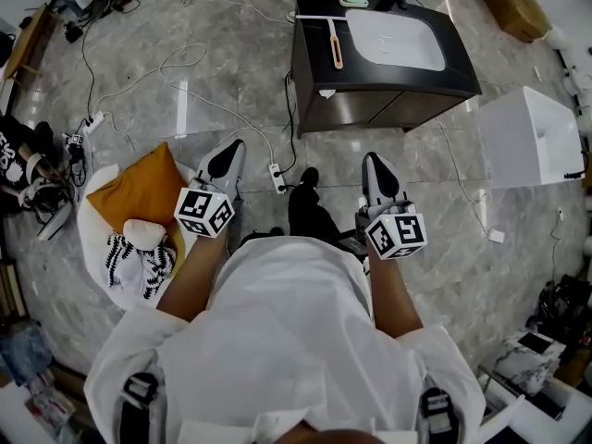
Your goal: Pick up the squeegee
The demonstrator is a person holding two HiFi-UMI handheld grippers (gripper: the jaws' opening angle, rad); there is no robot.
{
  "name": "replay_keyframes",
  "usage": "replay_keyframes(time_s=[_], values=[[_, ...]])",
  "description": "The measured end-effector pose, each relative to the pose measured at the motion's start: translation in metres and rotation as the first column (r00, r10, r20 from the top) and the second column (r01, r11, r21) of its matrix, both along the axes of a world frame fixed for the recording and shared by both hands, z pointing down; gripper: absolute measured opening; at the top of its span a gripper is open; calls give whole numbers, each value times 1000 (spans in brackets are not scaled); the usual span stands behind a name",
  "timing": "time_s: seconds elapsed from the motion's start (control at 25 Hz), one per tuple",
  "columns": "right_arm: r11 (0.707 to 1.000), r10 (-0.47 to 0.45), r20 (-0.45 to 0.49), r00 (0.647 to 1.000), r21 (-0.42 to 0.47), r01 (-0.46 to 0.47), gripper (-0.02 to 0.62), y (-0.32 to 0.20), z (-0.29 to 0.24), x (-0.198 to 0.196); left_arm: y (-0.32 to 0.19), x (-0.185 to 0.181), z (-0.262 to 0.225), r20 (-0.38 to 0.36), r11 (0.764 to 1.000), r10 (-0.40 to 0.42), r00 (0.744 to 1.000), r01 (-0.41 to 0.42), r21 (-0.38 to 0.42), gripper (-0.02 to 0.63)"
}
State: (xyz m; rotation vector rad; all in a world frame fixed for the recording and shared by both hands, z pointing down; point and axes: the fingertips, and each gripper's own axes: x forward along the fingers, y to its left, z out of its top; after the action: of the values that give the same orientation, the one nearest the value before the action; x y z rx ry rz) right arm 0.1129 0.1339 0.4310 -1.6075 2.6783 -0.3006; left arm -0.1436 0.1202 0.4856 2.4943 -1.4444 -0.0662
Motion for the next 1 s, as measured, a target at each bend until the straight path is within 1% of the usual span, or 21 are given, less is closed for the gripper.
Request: replay_keyframes(time_s=[0.2,0.36,0.64,0.84,1.0], values=[[1000,-7,27,1000,-11,7,15,-70,8,5,-61,9,-5,22,1000,6,1000,-6,-6,15],[999,-34,32,999,-4,34,15,-134,3,9,-122,22,-12,44,1000,18,999,-18,-4,15],[998,-57,35,998,-11,58,15,-233,-8,36,-217,44,-25,44,1000,-9,999,9,-4,15],[996,-93,22,995,-11,93,15,-287,-10,46,-269,56,-32,45,1000,-26,999,25,3,15],[995,-99,34,995,-15,100,15,-318,-3,43,-299,57,-32,48,1000,-21,999,21,5,15]])
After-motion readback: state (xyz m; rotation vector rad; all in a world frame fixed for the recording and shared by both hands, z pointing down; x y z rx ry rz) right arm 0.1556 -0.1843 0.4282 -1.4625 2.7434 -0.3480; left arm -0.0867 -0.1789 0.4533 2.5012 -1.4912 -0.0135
